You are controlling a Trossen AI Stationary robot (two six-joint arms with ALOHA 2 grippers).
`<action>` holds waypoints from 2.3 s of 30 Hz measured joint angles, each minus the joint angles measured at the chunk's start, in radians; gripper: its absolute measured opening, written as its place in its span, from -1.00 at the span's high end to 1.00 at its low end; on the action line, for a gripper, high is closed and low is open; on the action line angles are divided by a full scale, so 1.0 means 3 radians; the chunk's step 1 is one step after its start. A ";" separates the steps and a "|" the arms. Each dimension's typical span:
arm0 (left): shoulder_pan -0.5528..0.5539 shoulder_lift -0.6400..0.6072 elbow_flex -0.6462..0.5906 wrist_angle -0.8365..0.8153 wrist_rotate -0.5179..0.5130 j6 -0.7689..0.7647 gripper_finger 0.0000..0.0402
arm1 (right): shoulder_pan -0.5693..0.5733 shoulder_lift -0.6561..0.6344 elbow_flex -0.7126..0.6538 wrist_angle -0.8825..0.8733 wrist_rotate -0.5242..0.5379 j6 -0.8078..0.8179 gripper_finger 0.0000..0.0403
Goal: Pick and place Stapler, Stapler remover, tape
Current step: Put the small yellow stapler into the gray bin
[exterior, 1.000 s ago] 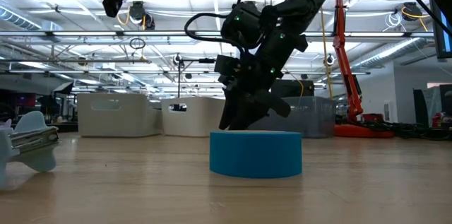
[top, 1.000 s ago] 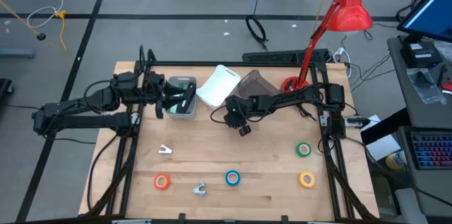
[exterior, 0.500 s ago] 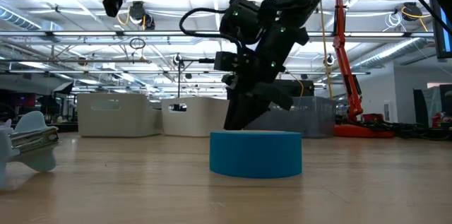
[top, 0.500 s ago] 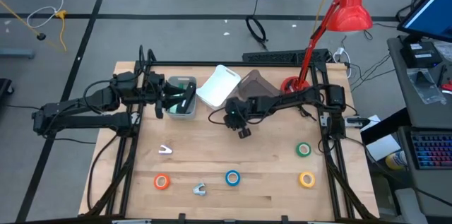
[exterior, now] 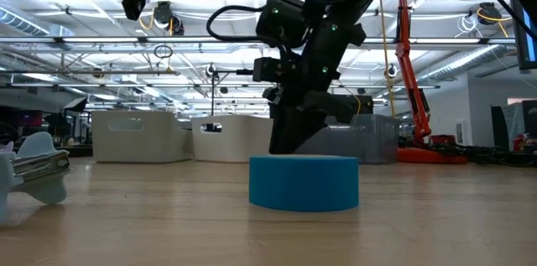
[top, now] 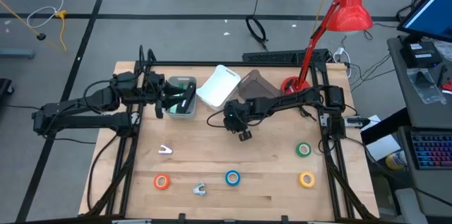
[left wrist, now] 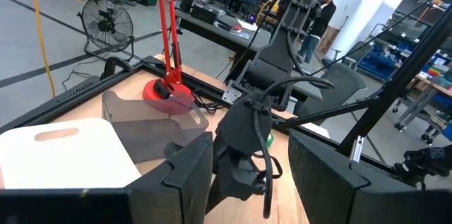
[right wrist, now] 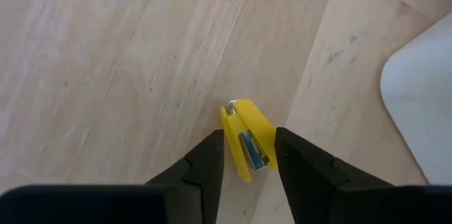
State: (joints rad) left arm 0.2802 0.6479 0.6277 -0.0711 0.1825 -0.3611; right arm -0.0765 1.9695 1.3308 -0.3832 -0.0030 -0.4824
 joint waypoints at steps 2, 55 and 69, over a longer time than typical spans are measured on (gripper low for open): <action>0.0000 -0.0001 0.0000 0.0000 0.0000 0.0000 0.07 | 0.0000 -0.0026 -0.0001 -0.0013 -0.0001 0.0000 0.36; -0.0003 0.0000 0.0000 -0.0022 0.0003 0.0000 0.07 | -0.0175 0.0082 -0.0031 0.0057 -0.0265 -0.0641 0.17; -0.0003 0.0000 0.0000 -0.0027 0.0005 -0.0002 0.07 | -0.0175 0.0080 -0.0029 -0.0048 -0.0247 -0.0591 0.16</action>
State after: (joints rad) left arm 0.2794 0.6479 0.6277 -0.0792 0.1839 -0.3617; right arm -0.1291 1.9934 1.3220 -0.3976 -0.0772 -0.6598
